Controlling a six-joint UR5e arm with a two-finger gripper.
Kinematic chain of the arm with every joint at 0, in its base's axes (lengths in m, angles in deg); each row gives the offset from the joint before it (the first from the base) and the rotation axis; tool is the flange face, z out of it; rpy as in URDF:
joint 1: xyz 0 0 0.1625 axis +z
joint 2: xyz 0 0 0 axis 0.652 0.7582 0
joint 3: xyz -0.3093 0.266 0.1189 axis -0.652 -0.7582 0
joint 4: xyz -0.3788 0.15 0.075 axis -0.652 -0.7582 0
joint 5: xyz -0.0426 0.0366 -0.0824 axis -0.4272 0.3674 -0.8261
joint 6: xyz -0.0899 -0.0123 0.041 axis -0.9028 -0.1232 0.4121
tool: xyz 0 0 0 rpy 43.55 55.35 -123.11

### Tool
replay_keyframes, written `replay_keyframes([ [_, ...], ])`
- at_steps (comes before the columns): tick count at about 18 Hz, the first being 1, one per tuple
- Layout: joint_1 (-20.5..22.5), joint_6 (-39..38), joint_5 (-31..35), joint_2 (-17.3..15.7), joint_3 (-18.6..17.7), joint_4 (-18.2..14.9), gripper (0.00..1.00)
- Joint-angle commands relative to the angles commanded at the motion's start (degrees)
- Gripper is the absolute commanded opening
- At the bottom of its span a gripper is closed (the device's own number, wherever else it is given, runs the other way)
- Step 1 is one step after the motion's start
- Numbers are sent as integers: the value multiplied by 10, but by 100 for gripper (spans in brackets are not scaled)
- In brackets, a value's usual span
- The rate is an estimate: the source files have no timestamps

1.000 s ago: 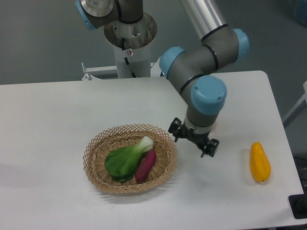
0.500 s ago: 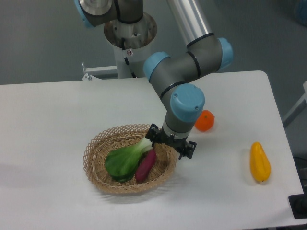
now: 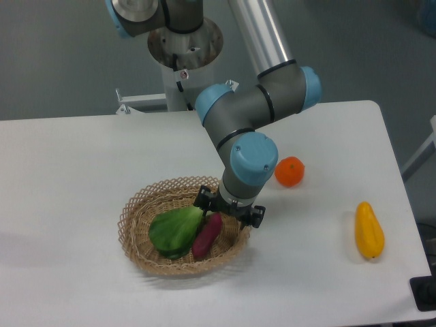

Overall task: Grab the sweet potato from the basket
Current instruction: 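Lower the gripper into the basket around the purple sweet potato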

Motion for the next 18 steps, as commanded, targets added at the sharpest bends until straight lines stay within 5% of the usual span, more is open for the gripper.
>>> replay_keyframes([
  [12,-13,-45,2,26,3,38,70],
  [18,-18,-56,4,35,3,40,70],
])
